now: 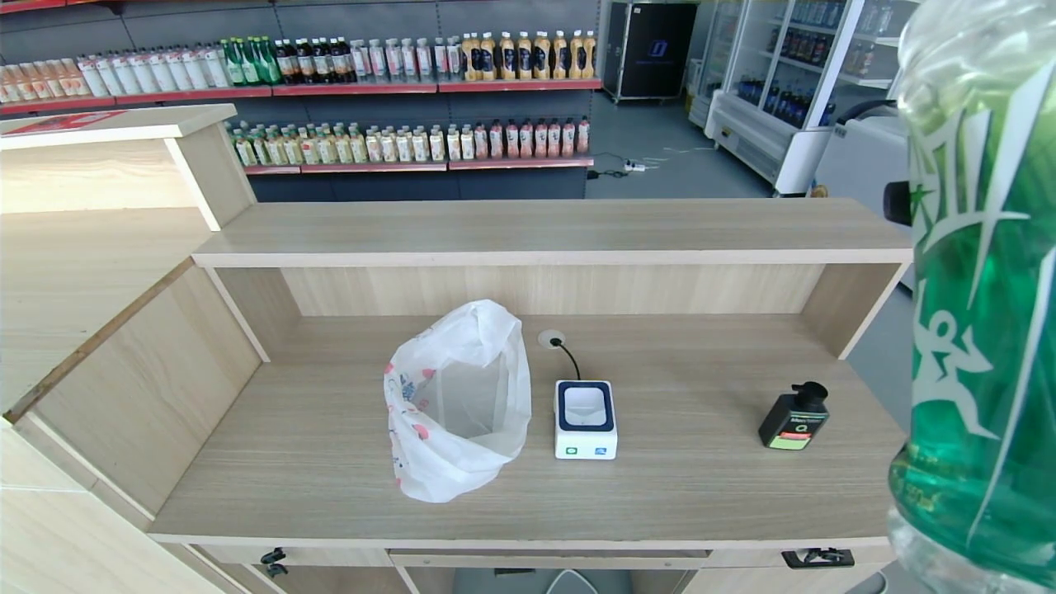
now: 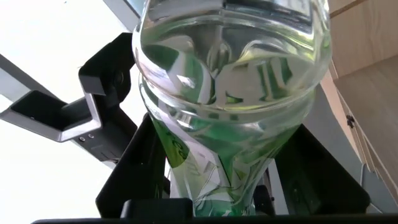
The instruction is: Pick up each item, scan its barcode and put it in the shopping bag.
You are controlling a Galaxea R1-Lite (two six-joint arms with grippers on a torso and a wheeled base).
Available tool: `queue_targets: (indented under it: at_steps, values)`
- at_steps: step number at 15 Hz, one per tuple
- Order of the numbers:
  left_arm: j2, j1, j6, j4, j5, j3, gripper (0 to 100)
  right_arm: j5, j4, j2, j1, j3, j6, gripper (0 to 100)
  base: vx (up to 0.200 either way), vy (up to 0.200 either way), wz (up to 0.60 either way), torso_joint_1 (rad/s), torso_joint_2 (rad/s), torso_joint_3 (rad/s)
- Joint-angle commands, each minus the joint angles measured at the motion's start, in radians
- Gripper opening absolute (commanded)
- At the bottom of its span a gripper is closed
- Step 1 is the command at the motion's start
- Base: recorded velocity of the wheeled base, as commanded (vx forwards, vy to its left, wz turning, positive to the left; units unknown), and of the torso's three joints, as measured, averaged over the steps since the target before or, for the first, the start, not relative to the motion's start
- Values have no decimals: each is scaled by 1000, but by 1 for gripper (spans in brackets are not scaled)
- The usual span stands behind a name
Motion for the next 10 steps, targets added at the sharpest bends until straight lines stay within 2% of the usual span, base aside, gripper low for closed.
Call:
queue_targets:
  at_steps: [1,5,7,10]
  values:
    - [1,1,-1,0,0,0,100,0,0,5,1,3,-2,0,0,0,0,0,0,0]
    - [1,1,-1,0,0,0,100,-7,-8,14,-5,3,-12,0,0,0,0,0,0,0]
    - [1,1,-1,0,0,0,100,-15,-35,38,-24,16,-62,0,0,0,0,0,0,0]
    - [1,1,-1,0,0,0,100,-179,-41,133,-87,43,-302,0,0,0,0,0,0,0]
